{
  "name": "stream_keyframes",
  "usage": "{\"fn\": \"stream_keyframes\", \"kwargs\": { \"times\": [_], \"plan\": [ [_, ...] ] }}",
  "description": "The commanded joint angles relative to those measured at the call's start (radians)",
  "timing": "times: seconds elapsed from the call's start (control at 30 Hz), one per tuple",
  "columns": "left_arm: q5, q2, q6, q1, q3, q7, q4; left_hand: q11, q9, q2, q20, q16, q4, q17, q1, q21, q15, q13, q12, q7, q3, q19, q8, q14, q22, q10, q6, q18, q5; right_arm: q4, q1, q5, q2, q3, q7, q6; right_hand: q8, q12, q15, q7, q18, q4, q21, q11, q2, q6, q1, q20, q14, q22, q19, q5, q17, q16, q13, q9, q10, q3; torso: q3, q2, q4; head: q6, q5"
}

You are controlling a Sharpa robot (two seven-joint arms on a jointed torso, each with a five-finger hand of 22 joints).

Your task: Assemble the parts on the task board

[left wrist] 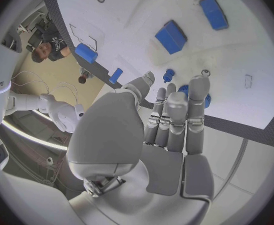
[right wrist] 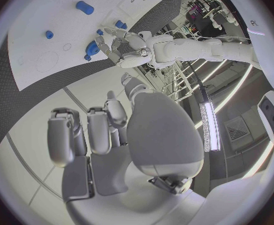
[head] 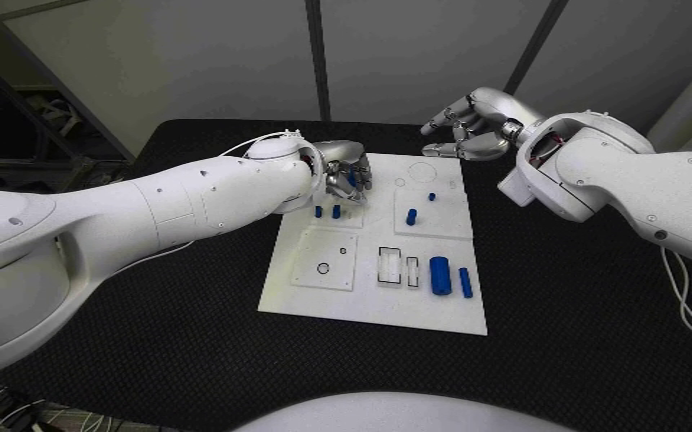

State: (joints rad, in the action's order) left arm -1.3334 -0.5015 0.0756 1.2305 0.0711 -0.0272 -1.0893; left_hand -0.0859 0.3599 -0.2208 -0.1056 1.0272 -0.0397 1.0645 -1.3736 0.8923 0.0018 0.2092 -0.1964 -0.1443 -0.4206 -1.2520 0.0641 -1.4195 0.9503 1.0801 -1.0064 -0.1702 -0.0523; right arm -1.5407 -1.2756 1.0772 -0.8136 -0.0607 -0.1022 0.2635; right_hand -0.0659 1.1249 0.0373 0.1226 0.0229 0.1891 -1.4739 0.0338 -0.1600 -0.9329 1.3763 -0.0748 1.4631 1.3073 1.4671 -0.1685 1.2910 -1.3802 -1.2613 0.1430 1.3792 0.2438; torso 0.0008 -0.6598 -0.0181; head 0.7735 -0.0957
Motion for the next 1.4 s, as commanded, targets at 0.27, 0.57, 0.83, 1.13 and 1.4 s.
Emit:
{"fn": "stream_keyframes", "kwargs": {
  "times": [0.27, 0.57, 0.83, 1.13, 1.4],
  "plan": [
    [-0.069, 0.014, -0.032, 0.002, 0.000, 0.043, 0.020, 0.001, -0.022, 0.010, 0.001, 0.085, 0.006, 0.061, -0.005, 0.110, -0.001, -0.022, -0.001, 0.001, -0.003, -0.045, 0.007, -0.027, 0.100, 0.010, -0.012, 0.042, 0.003, -0.001, -0.002, -0.002, 0.001, -0.001, 0.010, 0.000, 0.001, -0.005, 0.003, 0.000, 0.009, -0.001, 0.004, 0.002, 0.006, 0.006, -0.003, 0.004, 0.044, 0.148, 0.029, -0.005, 0.000, 0.005, 0.002, -0.002, -0.004, 0.003, -0.0007, 0.000, 0.0001, 0.001, 0.000],
    [-0.072, 0.022, -0.055, 0.002, 0.000, 0.050, 0.033, 0.003, -0.035, 0.023, 0.001, 0.118, 0.015, 0.083, -0.020, 0.156, -0.001, -0.036, -0.003, 0.002, -0.019, -0.059, 0.009, -0.036, 0.143, 0.014, -0.017, 0.049, 0.003, 0.000, -0.002, -0.002, 0.004, -0.001, 0.010, -0.002, 0.001, -0.003, 0.003, 0.000, 0.009, -0.001, 0.004, 0.002, 0.007, 0.006, -0.002, 0.004, 0.044, 0.148, 0.029, -0.005, 0.001, 0.005, 0.001, -0.002, -0.004, 0.005, 0.0002, 0.001, 0.0001, 0.004, 0.001],
    [-0.079, 0.028, -0.091, 0.002, 0.000, 0.061, 0.034, 0.009, -0.043, 0.040, 0.004, 0.154, 0.023, 0.107, -0.027, 0.202, -0.007, -0.043, -0.019, 0.005, -0.035, -0.074, 0.017, -0.047, 0.185, 0.044, -0.037, 0.056, 0.003, 0.001, -0.002, -0.002, 0.005, -0.001, 0.010, -0.003, 0.001, -0.003, 0.003, 0.000, 0.009, -0.001, 0.004, 0.002, 0.007, 0.005, -0.002, 0.004, 0.044, 0.149, 0.030, -0.005, 0.001, 0.005, 0.001, -0.002, -0.004, 0.005, -0.0003, 0.001, 0.0006, 0.005, 0.001],
    [-0.083, 0.031, -0.106, 0.001, 0.000, 0.057, 0.034, 0.013, -0.048, 0.047, 0.006, 0.171, 0.026, 0.119, -0.028, 0.219, -0.009, -0.047, -0.024, 0.008, -0.041, -0.078, 0.020, -0.054, 0.202, 0.052, -0.045, 0.059, 0.003, 0.001, -0.002, -0.002, 0.007, -0.001, 0.010, -0.004, 0.001, -0.003, 0.003, 0.000, 0.008, -0.001, 0.004, 0.002, 0.008, 0.005, -0.002, 0.004, 0.044, 0.149, 0.030, -0.005, 0.002, 0.005, 0.000, -0.002, -0.003, 0.005, -0.0006, 0.001, 0.0009, 0.006, -0.001],
    [-0.083, 0.035, -0.110, 0.001, 0.001, 0.052, 0.035, 0.021, -0.058, 0.073, 0.013, 0.200, 0.043, 0.137, -0.041, 0.264, -0.017, -0.053, -0.039, 0.012, -0.060, -0.094, 0.024, -0.065, 0.244, 0.078, -0.072, 0.066, 0.003, 0.002, -0.002, -0.002, 0.008, -0.001, 0.010, -0.005, 0.001, -0.003, 0.003, 0.000, 0.008, -0.001, 0.004, 0.002, 0.008, 0.005, -0.002, 0.004, 0.044, 0.149, 0.030, -0.005, 0.002, 0.005, 0.000, -0.002, -0.003, 0.005, -0.0001, 0.001, -0.0002, 0.007, 0.005]
  ]
}}
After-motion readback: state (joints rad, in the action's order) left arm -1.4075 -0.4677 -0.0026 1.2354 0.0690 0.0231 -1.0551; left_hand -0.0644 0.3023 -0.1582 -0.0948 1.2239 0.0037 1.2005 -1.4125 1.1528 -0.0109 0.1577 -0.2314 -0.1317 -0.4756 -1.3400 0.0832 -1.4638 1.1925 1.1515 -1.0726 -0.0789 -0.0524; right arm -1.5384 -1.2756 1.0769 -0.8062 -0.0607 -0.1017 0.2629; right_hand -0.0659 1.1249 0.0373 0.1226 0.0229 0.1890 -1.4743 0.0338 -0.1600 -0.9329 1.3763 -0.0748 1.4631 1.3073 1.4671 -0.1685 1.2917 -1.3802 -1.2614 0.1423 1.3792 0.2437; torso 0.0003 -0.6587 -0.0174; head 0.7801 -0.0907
